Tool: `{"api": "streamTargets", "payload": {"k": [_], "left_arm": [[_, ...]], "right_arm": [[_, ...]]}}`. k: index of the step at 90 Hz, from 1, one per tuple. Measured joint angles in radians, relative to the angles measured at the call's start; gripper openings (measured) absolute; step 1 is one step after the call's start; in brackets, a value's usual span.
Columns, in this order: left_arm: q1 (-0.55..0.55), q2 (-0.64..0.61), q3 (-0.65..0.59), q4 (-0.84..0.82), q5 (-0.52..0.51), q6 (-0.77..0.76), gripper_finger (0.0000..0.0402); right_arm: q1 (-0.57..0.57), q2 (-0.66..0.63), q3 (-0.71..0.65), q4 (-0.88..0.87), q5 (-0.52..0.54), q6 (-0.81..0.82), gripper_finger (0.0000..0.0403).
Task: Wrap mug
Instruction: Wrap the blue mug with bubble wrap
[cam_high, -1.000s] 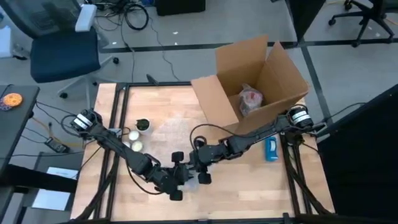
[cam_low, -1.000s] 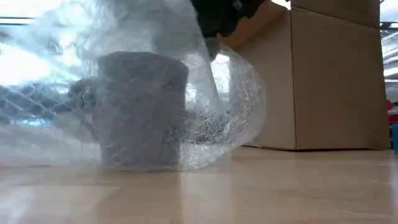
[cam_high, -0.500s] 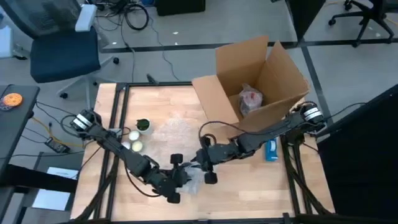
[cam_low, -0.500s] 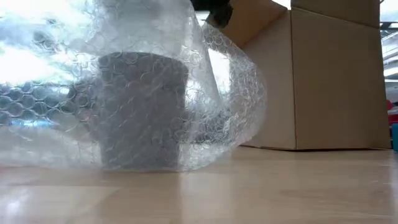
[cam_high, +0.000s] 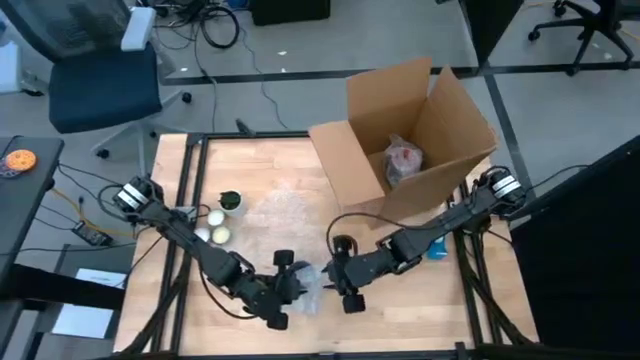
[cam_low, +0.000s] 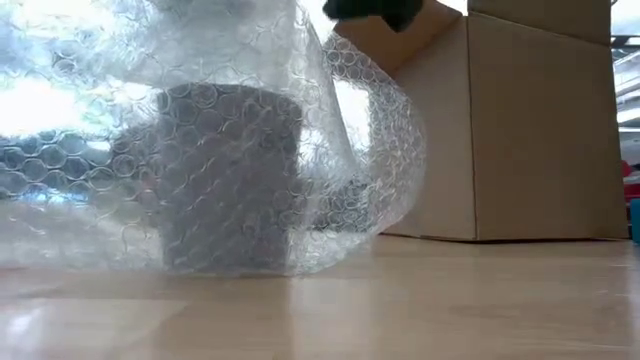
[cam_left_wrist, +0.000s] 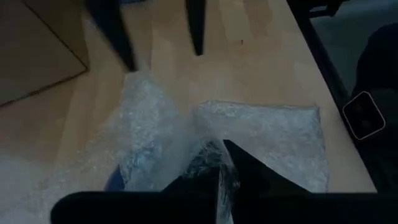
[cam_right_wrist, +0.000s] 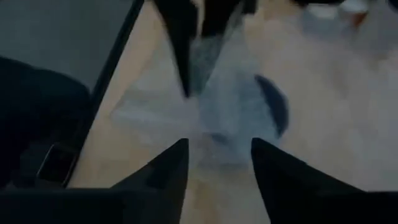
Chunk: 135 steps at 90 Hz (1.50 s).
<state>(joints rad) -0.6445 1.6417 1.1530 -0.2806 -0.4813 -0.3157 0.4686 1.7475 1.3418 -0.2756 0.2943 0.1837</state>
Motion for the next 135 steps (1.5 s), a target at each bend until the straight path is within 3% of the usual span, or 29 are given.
{"api": "streamTargets", "payload": {"k": [23, 44, 80, 108, 124, 135], "left_arm": [[0.0, 0.0, 0.001, 0.004, 0.009, 0.013, 0.0], [0.0, 0.0, 0.001, 0.032, 0.014, 0.027, 0.0], [0.0, 0.0, 0.001, 0.026, 0.015, 0.027, 0.0], [0.0, 0.0, 0.001, 0.025, 0.039, 0.044, 0.0], [0.0, 0.0, 0.001, 0.025, 0.042, 0.044, 0.0], [0.0, 0.0, 0.001, 0.024, 0.049, 0.044, 0.0]], "right_arm": [[-0.021, 0.034, -0.001, -0.004, -0.008, -0.027, 0.02], [-0.075, 0.035, -0.002, -0.052, -0.021, 0.04, 0.016], [-0.152, 0.035, -0.002, -0.058, -0.364, 0.085, 0.0009], [-0.158, 0.035, -0.002, 0.119, -0.755, 0.084, 0.0001], [-0.154, 0.034, -0.002, 0.172, -0.903, 0.077, 0.0], [-0.153, 0.033, -0.002, 0.144, -0.909, 0.077, 0.0]]}}
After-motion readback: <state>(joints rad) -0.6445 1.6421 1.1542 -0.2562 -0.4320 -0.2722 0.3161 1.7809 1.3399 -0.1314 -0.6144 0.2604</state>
